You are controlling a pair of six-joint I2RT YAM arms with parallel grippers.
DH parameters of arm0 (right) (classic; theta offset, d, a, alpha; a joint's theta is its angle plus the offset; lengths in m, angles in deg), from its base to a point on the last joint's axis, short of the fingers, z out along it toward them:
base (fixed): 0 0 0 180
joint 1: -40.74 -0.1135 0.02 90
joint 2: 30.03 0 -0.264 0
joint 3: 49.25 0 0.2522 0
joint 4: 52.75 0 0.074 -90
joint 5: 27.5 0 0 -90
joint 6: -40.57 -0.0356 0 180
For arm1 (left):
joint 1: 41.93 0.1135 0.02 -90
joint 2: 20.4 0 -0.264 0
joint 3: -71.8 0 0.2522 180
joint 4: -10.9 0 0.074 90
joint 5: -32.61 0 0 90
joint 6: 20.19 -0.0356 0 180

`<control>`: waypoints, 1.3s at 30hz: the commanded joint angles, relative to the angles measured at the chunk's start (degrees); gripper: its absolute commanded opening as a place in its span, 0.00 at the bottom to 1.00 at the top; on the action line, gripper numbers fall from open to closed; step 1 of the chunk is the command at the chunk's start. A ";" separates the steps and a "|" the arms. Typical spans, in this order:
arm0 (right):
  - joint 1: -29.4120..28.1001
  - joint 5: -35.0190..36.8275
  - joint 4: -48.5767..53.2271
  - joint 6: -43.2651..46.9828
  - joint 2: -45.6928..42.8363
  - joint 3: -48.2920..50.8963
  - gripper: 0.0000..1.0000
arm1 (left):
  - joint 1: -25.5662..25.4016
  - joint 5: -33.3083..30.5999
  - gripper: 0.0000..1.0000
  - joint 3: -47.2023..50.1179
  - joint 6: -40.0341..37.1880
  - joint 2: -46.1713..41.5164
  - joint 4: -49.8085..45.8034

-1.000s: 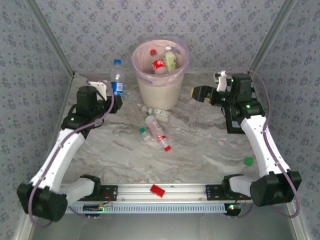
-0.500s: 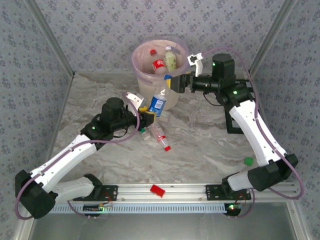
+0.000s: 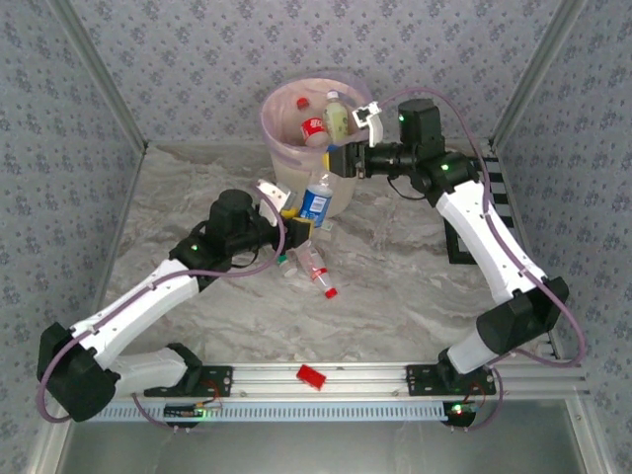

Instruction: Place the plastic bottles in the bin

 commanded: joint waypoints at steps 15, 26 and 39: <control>3.00 0.71 0.54 3.39 0.70 -15.12 0.22 | -0.17 -3.07 0.96 -4.20 -2.20 -1.49 -2.08; 6.60 14.86 -24.15 1.93 1.63 -16.03 0.19 | 8.49 -5.42 0.99 -0.47 6.09 -5.38 -3.62; 1.82 17.73 -14.27 12.07 35.52 -49.72 0.16 | 13.44 -7.07 0.97 3.04 12.92 -3.93 -5.32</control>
